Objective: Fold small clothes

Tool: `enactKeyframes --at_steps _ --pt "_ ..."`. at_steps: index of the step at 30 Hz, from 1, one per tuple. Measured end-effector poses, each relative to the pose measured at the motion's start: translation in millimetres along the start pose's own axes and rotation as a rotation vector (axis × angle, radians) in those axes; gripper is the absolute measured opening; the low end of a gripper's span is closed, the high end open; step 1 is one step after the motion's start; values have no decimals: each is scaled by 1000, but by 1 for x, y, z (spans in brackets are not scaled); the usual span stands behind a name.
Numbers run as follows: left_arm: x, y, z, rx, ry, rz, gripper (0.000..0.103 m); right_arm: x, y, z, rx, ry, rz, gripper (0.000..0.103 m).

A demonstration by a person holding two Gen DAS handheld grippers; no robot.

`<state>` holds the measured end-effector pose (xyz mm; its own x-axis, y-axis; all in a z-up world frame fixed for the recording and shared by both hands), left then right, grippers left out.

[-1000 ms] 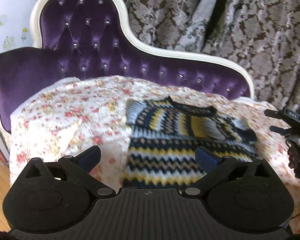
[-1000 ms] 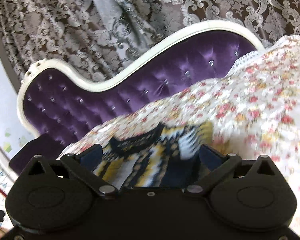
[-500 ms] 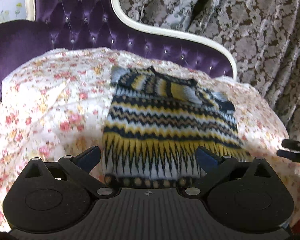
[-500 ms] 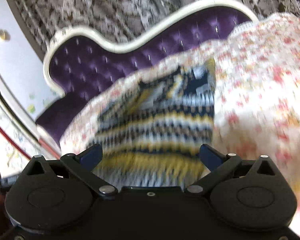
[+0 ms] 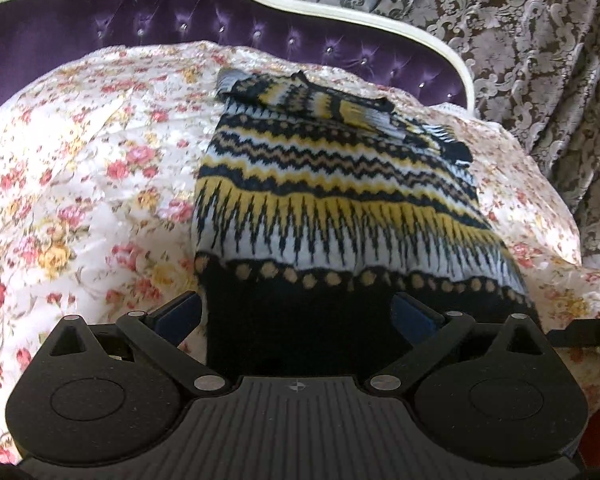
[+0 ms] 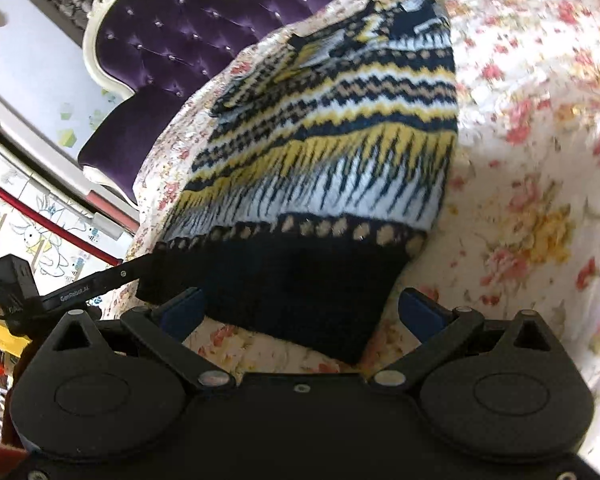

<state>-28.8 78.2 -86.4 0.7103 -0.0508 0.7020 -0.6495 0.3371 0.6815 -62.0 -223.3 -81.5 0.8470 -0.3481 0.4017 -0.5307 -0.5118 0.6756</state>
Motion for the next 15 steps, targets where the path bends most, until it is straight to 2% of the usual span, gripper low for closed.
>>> enactKeyframes --at_steps 9,15 --pt "-8 -5 -3 -4 25 -32 102 3 -4 4 141 -99 38 103" --pt "-5 -9 -3 -6 27 -36 102 5 -8 3 157 -97 63 103"
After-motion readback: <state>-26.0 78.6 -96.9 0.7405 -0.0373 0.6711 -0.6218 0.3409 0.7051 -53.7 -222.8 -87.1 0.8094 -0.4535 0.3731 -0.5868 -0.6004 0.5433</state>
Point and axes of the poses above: each gripper's, at about its wrist camera, not at the fingertips, and y roughly against the way its jaws point, z to its right, x to its top, the point moved 4 cm from there along -y, roughly the way its jaws point, and after that the axes turned 9 degrees about -y, right-handed, at the moved point
